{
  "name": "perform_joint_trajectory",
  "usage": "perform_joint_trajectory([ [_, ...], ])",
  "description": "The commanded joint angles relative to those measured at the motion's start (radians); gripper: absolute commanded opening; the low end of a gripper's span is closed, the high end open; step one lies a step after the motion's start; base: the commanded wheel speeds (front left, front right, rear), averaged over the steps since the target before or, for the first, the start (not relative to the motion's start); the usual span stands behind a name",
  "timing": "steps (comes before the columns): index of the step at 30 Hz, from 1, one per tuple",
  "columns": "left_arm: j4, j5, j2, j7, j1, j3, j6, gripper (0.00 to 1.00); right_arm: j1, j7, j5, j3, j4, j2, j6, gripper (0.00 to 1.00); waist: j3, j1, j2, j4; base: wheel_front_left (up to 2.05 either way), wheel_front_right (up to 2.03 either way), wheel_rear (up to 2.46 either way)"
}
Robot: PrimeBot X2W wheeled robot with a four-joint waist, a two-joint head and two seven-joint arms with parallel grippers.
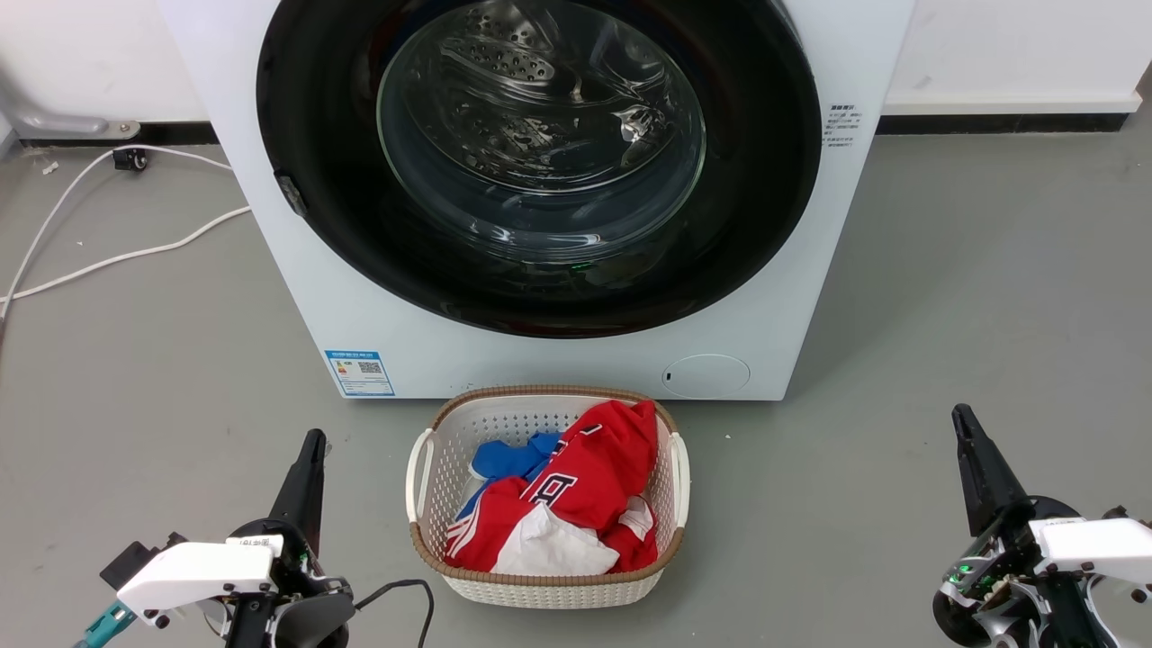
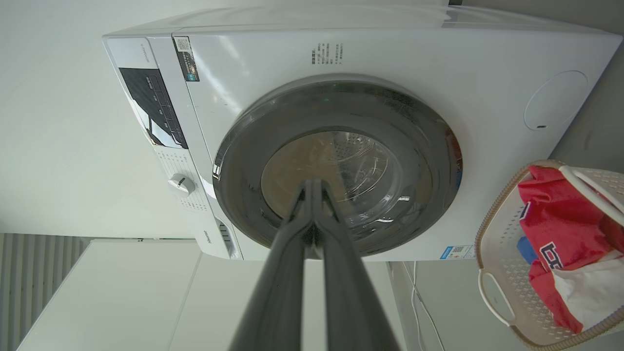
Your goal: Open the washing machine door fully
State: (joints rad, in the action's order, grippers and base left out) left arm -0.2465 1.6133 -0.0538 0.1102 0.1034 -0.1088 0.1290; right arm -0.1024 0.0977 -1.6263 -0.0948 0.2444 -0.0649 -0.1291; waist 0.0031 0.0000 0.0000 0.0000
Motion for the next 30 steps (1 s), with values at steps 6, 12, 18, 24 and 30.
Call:
perform_joint_trajectory([
  [6,-0.001,-0.004,0.0,0.001,0.009,-0.004,0.003,0.0,-0.009,0.004,0.007,-0.003,0.001,0.004,-0.003,0.0,0.0,0.0,0.0,0.0,0.0,0.0,0.0],
  [12,-0.001,-0.004,0.001,0.001,0.009,-0.004,0.003,0.0,-0.009,0.005,0.009,-0.005,0.001,0.005,-0.003,0.0,0.0,0.0,0.0,0.0,0.0,0.0,0.0],
  [18,-0.001,-0.005,0.001,0.001,0.009,-0.004,0.003,0.0,-0.009,0.005,0.008,-0.006,0.001,0.006,-0.003,0.0,0.0,0.0,0.0,0.0,0.0,0.0,0.0],
  [24,-0.001,-0.005,0.001,0.002,0.009,-0.005,0.003,0.0,-0.01,0.007,0.009,-0.007,0.001,0.007,-0.003,0.0,0.0,0.0,0.0,0.0,0.0,0.0,0.0],
  [30,-0.001,-0.005,0.001,0.002,0.01,-0.005,0.003,0.0,-0.01,0.008,0.01,-0.008,0.001,0.008,-0.003,0.0,0.0,0.0,0.0,0.0,0.0,0.0,0.0],
])
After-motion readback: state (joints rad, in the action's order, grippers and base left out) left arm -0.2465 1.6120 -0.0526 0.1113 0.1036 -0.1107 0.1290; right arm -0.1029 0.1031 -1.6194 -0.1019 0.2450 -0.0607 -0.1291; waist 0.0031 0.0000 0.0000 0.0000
